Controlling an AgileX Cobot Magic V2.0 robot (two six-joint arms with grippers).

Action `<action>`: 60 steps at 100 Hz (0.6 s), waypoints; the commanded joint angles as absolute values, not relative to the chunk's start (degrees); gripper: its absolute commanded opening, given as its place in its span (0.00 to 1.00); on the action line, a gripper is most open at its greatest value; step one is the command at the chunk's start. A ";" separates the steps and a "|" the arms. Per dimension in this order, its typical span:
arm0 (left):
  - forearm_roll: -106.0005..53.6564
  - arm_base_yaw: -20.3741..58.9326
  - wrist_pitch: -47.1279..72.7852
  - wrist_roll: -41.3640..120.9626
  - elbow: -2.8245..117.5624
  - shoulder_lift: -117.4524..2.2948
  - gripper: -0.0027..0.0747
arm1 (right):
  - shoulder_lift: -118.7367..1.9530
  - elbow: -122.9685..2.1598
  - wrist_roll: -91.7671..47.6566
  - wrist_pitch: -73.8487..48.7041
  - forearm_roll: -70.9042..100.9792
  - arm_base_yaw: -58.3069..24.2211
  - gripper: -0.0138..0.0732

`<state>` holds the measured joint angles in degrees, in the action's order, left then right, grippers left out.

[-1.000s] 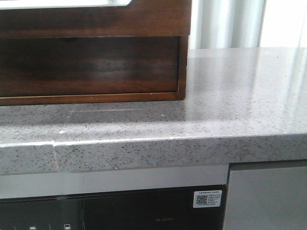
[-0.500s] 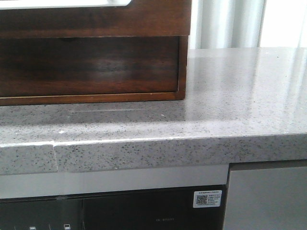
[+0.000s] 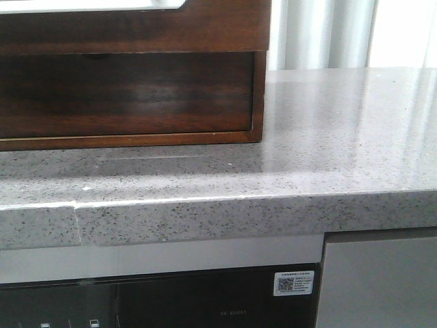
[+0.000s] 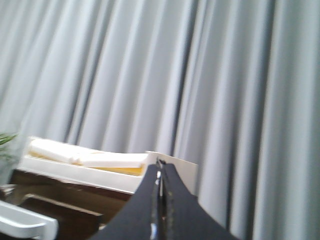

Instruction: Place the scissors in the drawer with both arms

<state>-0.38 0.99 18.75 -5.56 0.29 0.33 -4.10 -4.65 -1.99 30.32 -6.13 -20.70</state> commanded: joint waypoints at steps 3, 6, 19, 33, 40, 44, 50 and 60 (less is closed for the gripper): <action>-1.09 0.89 16.26 -5.97 -0.96 2.21 0.01 | -4.75 -5.57 6.78 29.65 -6.51 -13.47 0.08; -1.09 0.89 16.26 -5.97 -0.96 2.21 0.01 | -4.75 -5.57 8.14 26.85 -6.51 -11.95 0.08; -1.09 0.89 16.26 -5.97 -0.96 2.21 0.01 | -4.75 -5.57 9.61 11.94 -6.51 -6.39 0.08; -1.09 0.89 16.26 -5.97 -0.96 2.21 0.01 | -4.47 -5.40 9.61 0.72 -6.25 -2.24 0.08; -1.09 0.89 16.26 -5.97 -0.96 2.21 0.01 | -3.76 -3.97 9.61 0.00 -6.12 -0.62 0.08; -1.09 0.89 16.26 -5.97 -0.96 2.21 0.01 | -3.35 -2.58 9.61 0.84 -5.43 0.32 0.08; -1.09 0.89 16.26 -5.97 -0.96 2.21 0.01 | -2.89 -0.61 9.61 1.77 -3.86 1.43 0.08; -1.09 0.89 16.26 -5.97 -0.96 2.21 0.01 | -1.44 2.59 9.89 2.60 -3.41 1.72 0.08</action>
